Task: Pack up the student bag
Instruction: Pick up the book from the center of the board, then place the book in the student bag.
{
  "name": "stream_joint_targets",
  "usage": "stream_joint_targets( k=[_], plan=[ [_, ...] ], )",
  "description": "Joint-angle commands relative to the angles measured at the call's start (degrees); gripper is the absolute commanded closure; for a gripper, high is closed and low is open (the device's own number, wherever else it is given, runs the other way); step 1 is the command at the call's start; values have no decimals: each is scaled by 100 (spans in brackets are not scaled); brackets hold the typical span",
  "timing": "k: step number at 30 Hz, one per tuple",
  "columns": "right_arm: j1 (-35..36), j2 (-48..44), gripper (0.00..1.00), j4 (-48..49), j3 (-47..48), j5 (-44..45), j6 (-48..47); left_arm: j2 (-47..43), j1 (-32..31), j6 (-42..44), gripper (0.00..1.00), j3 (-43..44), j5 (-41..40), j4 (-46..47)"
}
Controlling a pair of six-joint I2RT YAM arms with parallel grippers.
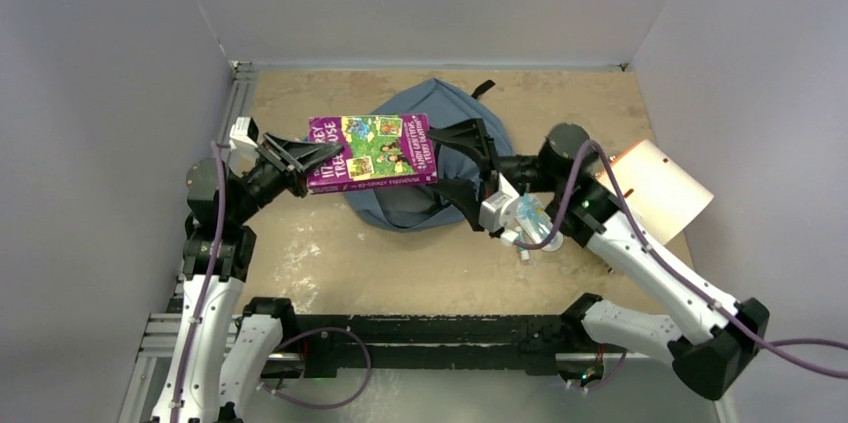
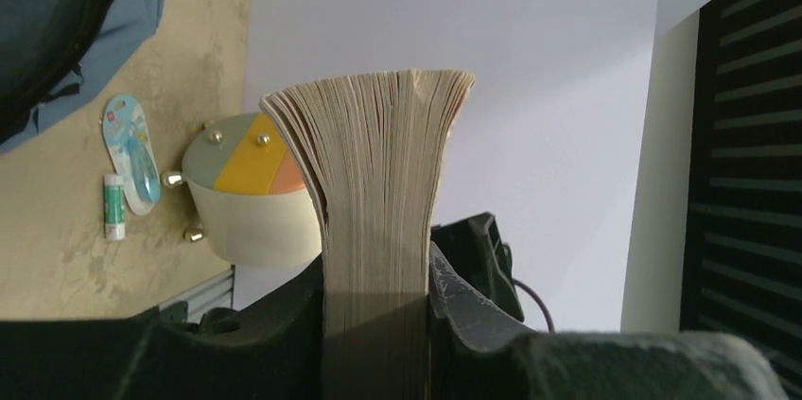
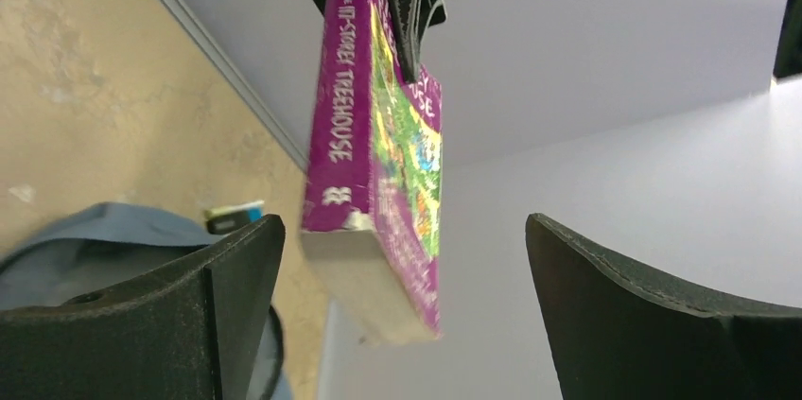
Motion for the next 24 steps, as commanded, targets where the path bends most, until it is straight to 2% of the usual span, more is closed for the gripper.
stream_joint_targets(
  k=[1, 4, 6, 9, 11, 15, 17, 20, 24],
  plan=[
    [-12, -753, 1, 2090, -997, 624, 2576, -76, -9, 231, 100, 91, -767, 355],
    [-14, -1050, 1, 3274, -1743, 1098, 4125, -61, -9, 674, 100, 121, -1160, 264],
    [-12, -1099, 1, 3859, -2037, 1870, 5490, -23, -9, 1190, 100, 264, -1440, 26],
    [-14, -1053, 1, 3920, -2164, 2825, 7188, 16, -9, 2222, 100, 593, -1978, -578],
    [-14, -900, 1, 3360, -1845, 3403, 7835, 3, -10, 2826, 100, 836, -2348, -925],
    [-14, -73, 1, 1156, -446, 4499, 8547, -79, -13, 3554, 100, 1047, -2943, -1478],
    [-14, 440, 1, 261, 271, 4379, 8394, -165, -9, 3708, 100, 1081, -3145, -1676],
    [-13, 971, 1, 120, 651, 3939, 8288, -317, -11, 3812, 100, 989, -3334, -1846],
    [70, 1736, 1, -350, 1357, 4871, 8102, -483, -10, 4020, 100, 953, -3603, -2169]
  ],
)
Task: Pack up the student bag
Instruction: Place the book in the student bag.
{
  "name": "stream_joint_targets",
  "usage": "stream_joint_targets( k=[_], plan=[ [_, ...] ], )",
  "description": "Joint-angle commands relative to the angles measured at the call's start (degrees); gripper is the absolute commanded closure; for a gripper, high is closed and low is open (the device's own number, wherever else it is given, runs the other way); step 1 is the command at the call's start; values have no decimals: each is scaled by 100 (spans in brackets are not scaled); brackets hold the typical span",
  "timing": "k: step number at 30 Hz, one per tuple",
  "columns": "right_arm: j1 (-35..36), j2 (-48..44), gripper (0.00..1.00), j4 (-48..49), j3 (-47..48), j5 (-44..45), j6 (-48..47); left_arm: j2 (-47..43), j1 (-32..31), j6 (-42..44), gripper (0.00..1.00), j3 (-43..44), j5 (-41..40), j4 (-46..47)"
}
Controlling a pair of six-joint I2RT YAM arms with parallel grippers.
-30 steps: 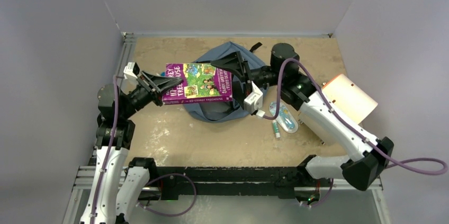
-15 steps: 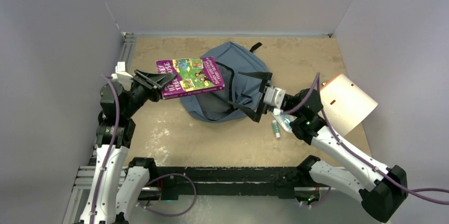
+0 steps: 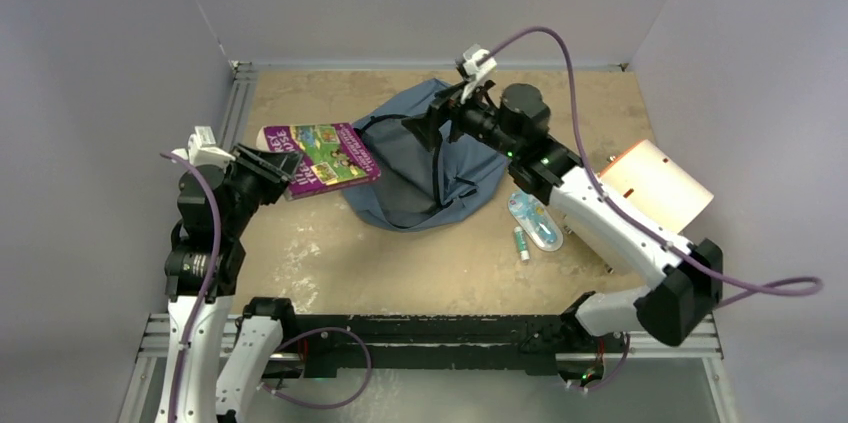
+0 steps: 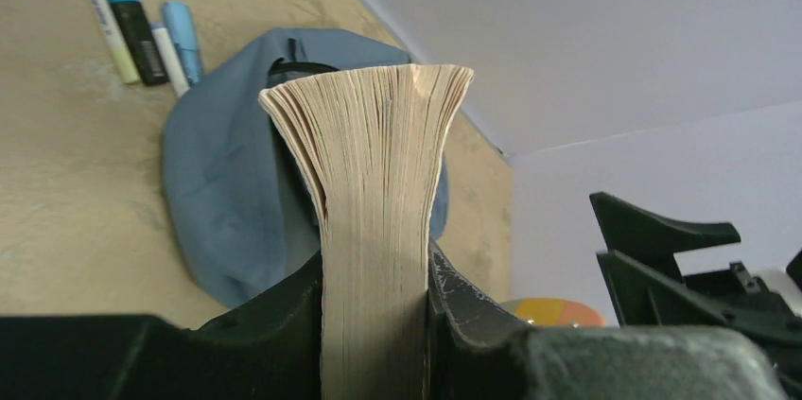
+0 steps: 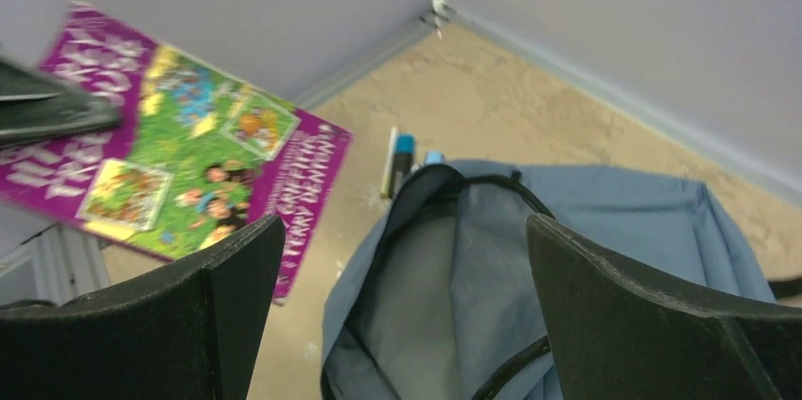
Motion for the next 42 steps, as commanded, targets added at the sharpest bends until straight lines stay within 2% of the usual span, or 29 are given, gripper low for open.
stream_joint_targets(
  k=[1, 7, 9, 13, 15, 17, 23, 33, 38, 42],
  plan=[
    [206, 782, 1, -1081, 906, 1172, -4, -238, -14, 421, 100, 248, -489, 21],
    [1305, 2002, 5, -2072, 1845, 3351, -912, -313, -9, 507, 100, 514, -1013, -639],
    [1434, 2350, 11, -2239, 2012, 3702, -1145, -342, -9, 516, 100, 700, -1466, -1024],
    [1550, 2790, 17, -2135, 2160, 4009, -1499, -506, -11, 628, 100, 978, -2362, -1609],
    [1618, 3031, 17, -2118, 2296, 4181, -1700, -583, -9, 694, 100, 1096, -2603, -1750],
    [1700, 3372, 12, -2255, 2541, 4436, -1865, -647, -11, 736, 100, 1176, -2712, -1809],
    [1773, 4175, 12, -2697, 3142, 4926, -2063, -712, -12, 728, 100, 1203, -2734, -1871],
    [1887, 4591, 6, -2791, 2991, 5181, -2282, -667, -10, 657, 100, 1166, -2688, -1892],
    [1891, 4900, 11, -2572, 2933, 5630, -2371, -645, -9, 546, 100, 1087, -2572, -1900],
    [1884, 5151, 13, -2535, 3116, 5633, -2459, -659, -9, 492, 100, 1037, -2550, -1942]
  ],
)
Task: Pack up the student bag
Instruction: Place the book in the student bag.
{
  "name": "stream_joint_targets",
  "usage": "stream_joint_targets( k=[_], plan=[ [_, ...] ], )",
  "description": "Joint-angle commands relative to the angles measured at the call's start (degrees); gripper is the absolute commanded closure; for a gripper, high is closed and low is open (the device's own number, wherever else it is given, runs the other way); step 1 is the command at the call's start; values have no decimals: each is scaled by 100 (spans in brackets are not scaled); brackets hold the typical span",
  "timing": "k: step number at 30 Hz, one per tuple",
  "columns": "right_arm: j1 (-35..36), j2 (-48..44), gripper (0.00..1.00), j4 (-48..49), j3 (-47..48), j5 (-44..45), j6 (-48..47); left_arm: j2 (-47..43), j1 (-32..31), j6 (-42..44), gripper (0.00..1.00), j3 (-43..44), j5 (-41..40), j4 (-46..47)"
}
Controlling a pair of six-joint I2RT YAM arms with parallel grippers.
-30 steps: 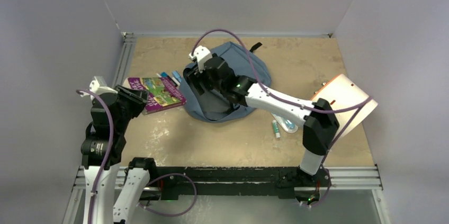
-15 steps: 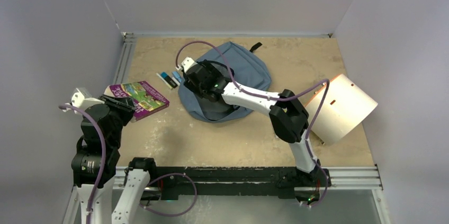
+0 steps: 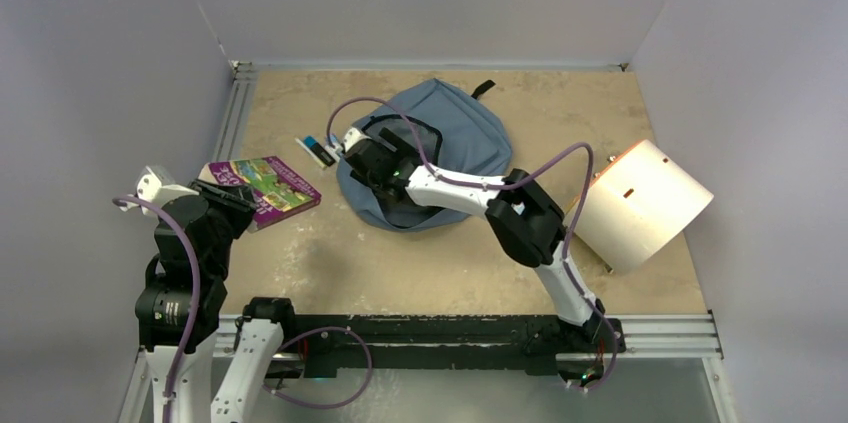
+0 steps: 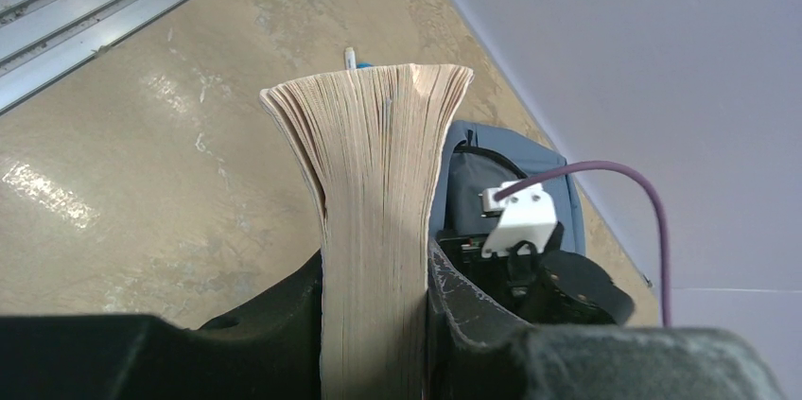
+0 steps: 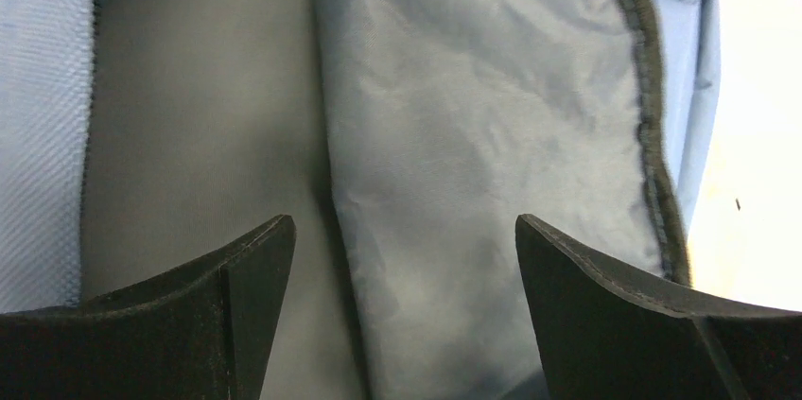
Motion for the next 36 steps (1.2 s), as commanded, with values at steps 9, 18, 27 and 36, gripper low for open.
stream_joint_targets(
  k=[9, 18, 27, 36],
  plan=[
    [0, 417, 29, 333, 347, 648, -188, -41, -13, -168, 100, 95, 25, 514],
    [-79, 23, 60, 601, 301, 779, -113, -34, -9, -176, 100, 89, 31, 526],
    [-188, -274, 100, 467, 339, 684, -18, -50, -10, -152, 100, 38, 334, 719],
    [-706, -717, 100, -91, 877, -562, 514, 217, -10, -754, 100, -1022, 2489, 2425]
  ],
)
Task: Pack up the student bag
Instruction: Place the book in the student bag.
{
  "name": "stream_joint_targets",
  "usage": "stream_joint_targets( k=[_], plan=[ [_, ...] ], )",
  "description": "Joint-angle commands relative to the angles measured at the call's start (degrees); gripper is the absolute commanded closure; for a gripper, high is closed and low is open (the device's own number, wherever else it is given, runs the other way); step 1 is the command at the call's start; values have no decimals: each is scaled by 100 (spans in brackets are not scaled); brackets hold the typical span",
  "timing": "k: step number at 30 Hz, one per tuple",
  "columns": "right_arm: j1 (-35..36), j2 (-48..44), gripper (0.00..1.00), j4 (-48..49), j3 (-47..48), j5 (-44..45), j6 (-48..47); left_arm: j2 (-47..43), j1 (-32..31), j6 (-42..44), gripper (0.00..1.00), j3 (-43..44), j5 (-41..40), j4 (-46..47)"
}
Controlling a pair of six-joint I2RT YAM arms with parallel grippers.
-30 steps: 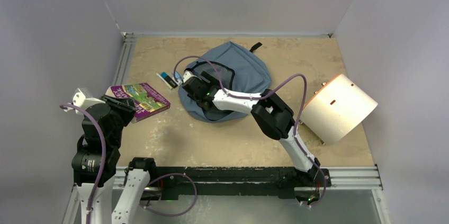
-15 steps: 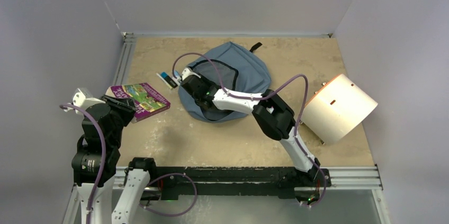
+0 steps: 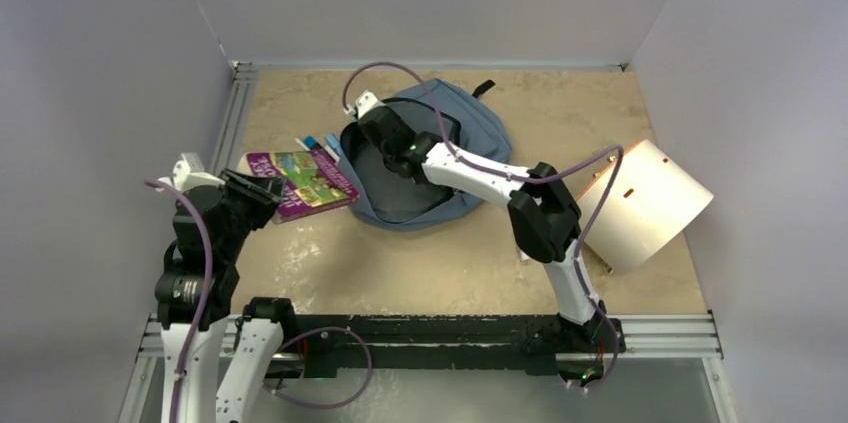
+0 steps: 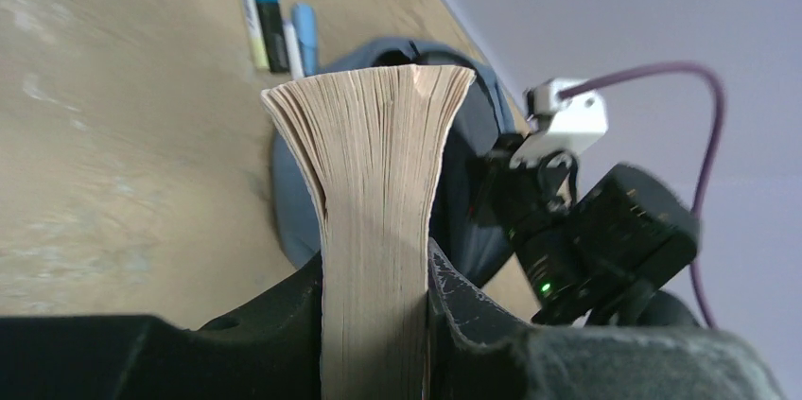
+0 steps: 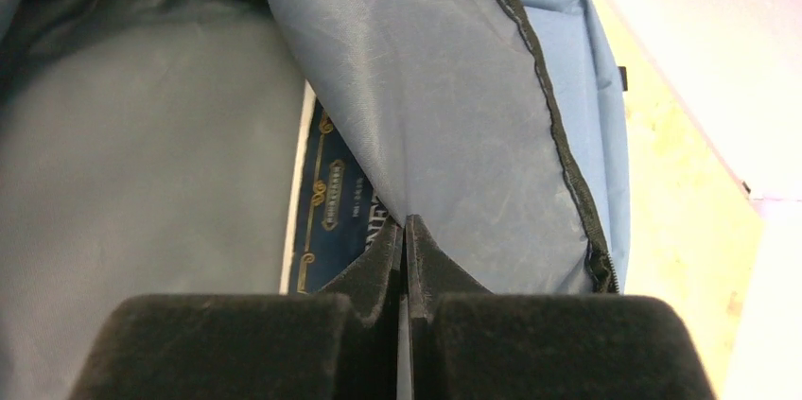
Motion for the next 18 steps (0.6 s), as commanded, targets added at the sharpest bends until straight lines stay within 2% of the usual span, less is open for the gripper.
stream_joint_targets(
  k=[1, 10, 18],
  plan=[
    [-329, -507, 100, -124, 585, -696, 418, 252, -11, -515, 100, -571, 1389, 1941],
    [-750, -811, 100, -74, 705, -1432, 907, 1083, -9, -815, 100, -1459, 2176, 4024],
    [-789, -950, 100, 29, 759, -1693, 1084, 2085, -116, -687, 100, -1662, 2353, 5497]
  ],
)
